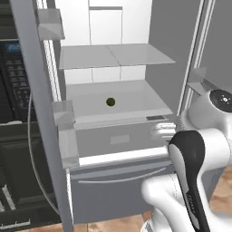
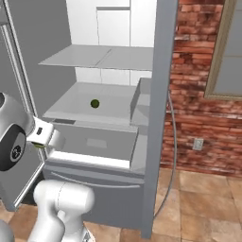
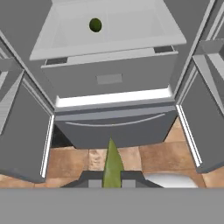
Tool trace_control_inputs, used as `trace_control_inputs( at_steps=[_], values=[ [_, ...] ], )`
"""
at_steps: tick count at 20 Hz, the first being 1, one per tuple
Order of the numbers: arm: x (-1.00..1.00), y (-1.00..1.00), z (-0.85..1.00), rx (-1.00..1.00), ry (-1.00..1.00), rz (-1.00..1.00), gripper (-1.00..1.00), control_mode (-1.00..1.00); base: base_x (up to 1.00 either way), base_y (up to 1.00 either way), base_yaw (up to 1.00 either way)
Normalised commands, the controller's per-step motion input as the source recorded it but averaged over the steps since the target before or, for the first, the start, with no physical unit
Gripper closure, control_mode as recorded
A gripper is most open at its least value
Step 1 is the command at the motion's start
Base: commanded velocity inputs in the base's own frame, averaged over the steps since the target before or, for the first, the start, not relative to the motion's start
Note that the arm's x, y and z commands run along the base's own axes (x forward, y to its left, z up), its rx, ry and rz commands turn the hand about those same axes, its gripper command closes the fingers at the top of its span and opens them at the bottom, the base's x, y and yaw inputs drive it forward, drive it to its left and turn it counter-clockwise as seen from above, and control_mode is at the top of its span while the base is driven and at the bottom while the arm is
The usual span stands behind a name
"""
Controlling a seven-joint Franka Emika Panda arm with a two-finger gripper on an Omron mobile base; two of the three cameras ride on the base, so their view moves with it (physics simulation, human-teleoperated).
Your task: Grab the lemon wedge and lime from the fridge, place them in the blender, close the lid, and turn on the blender to create a marinade.
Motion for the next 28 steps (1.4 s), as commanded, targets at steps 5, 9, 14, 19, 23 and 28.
trace_control_inputs(
  at_steps=[5, 9, 14, 19, 23, 28],
  values=[
    [0.00, 0.00, 0.00, 0.00, 0.00, 0.00, 1.00, 1.00, -0.82, 0.00, 0.00],
    [0.00, 0.00, 0.00, 0.00, 0.00, 0.00, 1.00, 1.00, -0.67, 0.00, 0.00],
    [0.00, 0.00, 0.00, 0.00, 0.00, 0.00, 1.00, 1.00, -0.39, 0.01, 0.10],
    [0.00, 0.00, 0.00, 0.00, 0.00, 0.00, 1.00, 1.00, -0.32, 0.08, 0.38],
    [0.00, 0.00, 0.00, 0.00, 0.00, 0.00, 1.00, 1.00, -0.54, 0.02, 0.58],
    [0.00, 0.00, 0.00, 0.00, 0.00, 0.00, 1.00, 1.00, -0.67, 0.09, 0.82]
  ],
)
